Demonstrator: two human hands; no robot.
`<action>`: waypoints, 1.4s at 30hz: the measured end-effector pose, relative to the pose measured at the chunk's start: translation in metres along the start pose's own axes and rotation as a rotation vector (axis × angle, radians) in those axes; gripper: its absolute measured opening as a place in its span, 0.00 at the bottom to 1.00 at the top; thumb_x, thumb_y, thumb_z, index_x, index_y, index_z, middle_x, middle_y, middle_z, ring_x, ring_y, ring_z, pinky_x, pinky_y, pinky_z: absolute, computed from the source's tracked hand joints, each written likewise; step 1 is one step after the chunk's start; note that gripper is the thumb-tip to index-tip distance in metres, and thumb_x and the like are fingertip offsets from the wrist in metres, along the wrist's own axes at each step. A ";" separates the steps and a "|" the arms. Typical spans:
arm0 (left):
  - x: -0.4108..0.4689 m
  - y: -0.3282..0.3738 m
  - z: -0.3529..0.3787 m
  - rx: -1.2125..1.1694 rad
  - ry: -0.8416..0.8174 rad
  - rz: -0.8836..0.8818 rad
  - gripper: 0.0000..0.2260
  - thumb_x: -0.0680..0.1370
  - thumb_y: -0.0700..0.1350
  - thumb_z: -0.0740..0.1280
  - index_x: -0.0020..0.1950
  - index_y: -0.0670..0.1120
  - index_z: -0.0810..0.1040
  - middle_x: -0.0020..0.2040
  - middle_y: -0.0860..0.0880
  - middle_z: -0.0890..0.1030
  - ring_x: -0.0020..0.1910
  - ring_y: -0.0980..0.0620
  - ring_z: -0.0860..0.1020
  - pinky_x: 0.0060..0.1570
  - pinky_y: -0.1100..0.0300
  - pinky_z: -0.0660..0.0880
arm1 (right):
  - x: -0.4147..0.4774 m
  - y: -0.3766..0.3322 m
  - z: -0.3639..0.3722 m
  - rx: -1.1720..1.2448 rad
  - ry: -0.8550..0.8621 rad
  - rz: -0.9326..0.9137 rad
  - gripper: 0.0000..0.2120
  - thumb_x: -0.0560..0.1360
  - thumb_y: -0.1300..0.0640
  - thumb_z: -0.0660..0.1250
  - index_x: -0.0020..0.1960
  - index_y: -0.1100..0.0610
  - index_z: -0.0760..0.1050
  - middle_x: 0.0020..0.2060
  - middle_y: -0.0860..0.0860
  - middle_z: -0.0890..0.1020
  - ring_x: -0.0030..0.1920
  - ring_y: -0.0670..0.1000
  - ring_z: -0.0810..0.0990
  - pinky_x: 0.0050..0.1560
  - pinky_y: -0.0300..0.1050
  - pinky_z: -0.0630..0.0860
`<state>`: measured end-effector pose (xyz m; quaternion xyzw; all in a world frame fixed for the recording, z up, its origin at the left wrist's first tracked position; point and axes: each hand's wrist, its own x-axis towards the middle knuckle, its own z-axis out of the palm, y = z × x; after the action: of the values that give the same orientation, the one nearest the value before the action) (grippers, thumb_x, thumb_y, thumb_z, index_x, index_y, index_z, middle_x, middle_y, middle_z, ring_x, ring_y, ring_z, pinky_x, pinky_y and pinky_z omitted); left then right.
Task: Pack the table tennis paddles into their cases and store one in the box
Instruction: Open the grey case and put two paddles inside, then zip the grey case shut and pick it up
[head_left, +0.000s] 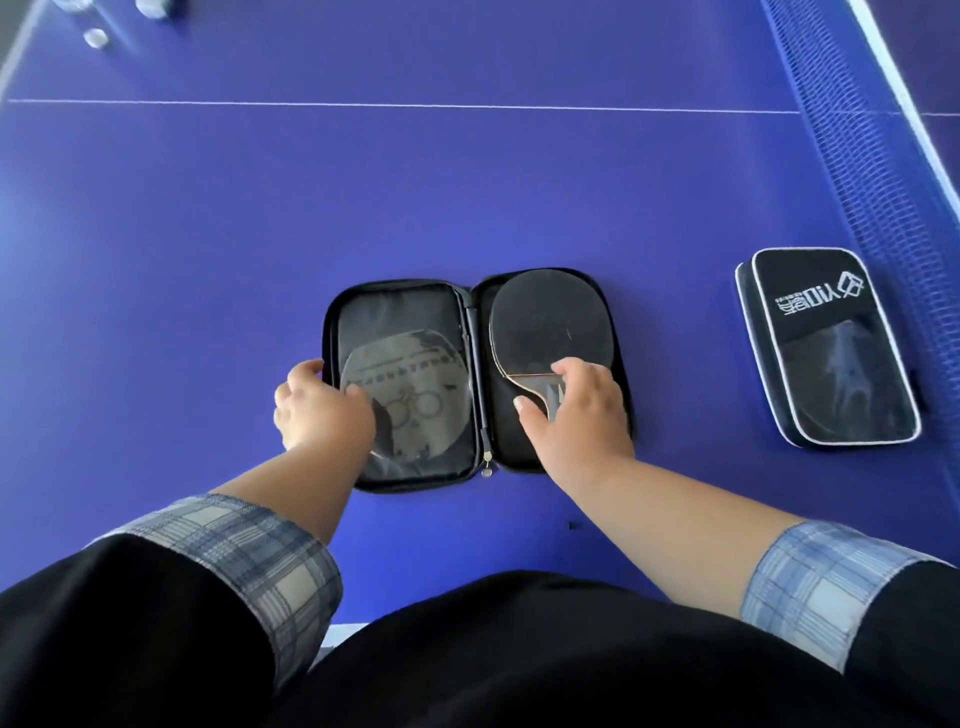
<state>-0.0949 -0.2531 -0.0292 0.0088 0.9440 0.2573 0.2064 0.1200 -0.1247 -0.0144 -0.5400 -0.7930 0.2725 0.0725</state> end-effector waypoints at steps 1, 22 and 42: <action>0.000 -0.011 -0.004 0.022 -0.031 -0.085 0.25 0.76 0.47 0.65 0.73 0.51 0.66 0.68 0.45 0.70 0.64 0.41 0.72 0.58 0.45 0.73 | -0.004 -0.011 0.005 -0.017 -0.039 -0.099 0.25 0.74 0.45 0.70 0.67 0.52 0.70 0.64 0.51 0.74 0.65 0.54 0.71 0.64 0.50 0.68; -0.105 0.048 -0.032 -0.437 -0.555 0.328 0.10 0.72 0.54 0.68 0.50 0.59 0.71 0.40 0.55 0.82 0.35 0.58 0.82 0.33 0.59 0.79 | -0.054 -0.054 -0.022 0.514 -0.297 -0.358 0.18 0.73 0.53 0.65 0.63 0.46 0.73 0.54 0.45 0.78 0.54 0.45 0.79 0.55 0.49 0.79; -0.119 0.009 0.073 -0.076 -0.643 0.101 0.22 0.76 0.43 0.62 0.69 0.53 0.69 0.52 0.58 0.80 0.38 0.48 0.81 0.35 0.55 0.80 | -0.003 0.090 -0.042 0.482 -0.168 0.489 0.08 0.77 0.51 0.63 0.50 0.53 0.77 0.40 0.51 0.80 0.36 0.52 0.80 0.38 0.53 0.83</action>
<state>0.0420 -0.2246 -0.0357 0.1289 0.8185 0.2863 0.4812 0.2119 -0.0885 -0.0248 -0.6570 -0.5563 0.5046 0.0649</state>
